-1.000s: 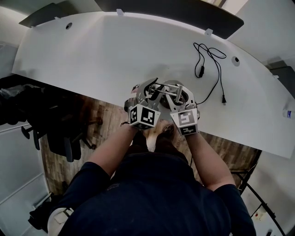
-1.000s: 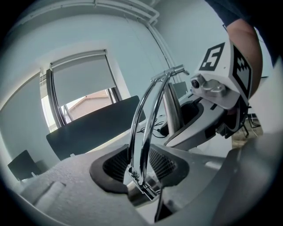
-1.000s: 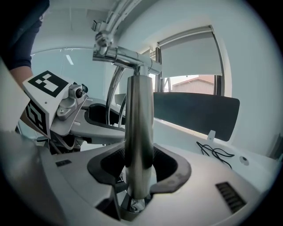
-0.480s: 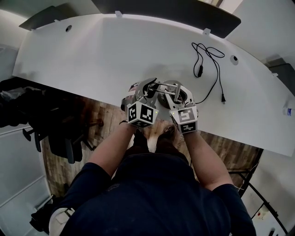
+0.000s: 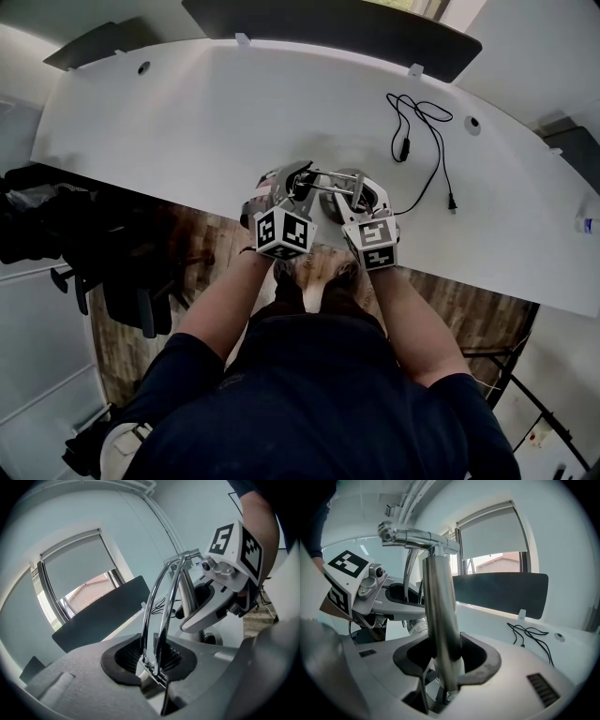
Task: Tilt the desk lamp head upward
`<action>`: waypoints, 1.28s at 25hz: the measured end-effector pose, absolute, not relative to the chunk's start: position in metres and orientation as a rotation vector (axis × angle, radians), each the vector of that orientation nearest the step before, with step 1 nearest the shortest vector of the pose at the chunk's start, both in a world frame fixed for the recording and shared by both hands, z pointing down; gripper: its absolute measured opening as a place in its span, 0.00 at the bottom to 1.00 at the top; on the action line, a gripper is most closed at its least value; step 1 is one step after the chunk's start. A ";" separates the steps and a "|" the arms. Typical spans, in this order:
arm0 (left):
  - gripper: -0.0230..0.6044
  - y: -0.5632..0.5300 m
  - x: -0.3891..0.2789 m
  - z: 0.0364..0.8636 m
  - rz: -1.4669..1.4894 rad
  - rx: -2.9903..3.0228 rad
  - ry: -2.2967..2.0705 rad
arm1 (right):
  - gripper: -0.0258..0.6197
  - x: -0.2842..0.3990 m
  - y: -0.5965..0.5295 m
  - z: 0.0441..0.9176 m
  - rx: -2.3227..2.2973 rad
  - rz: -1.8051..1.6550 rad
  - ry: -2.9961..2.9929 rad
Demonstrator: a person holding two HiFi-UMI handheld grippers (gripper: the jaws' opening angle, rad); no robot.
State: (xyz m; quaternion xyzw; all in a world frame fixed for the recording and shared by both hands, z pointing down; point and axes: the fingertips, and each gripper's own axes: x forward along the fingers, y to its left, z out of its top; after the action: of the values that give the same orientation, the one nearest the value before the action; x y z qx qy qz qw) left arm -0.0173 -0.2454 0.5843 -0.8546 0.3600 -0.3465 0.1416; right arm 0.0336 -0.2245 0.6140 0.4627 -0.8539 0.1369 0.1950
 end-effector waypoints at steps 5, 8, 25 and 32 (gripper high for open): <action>0.16 -0.248 -0.024 0.573 -1.033 -2.398 1.022 | 0.30 0.033 -0.225 0.615 1.282 0.381 -2.392; 0.16 -0.248 -0.026 0.569 -1.057 -2.361 1.006 | 0.30 0.034 -0.225 0.615 1.282 0.387 -2.396; 0.17 -0.246 -0.034 0.517 -1.209 -2.024 0.834 | 0.30 0.035 -0.224 0.617 1.278 0.404 -2.398; 0.17 -0.244 -0.032 0.501 -1.319 -1.911 0.762 | 0.30 0.035 -0.224 0.617 1.266 0.408 -2.388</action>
State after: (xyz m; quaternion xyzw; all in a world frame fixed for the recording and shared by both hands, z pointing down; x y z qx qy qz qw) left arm -0.0321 -0.2443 0.5014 -0.7349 0.2928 -0.5073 0.3417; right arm 0.0347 -0.2244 0.6175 0.4536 -0.8555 0.1462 0.2024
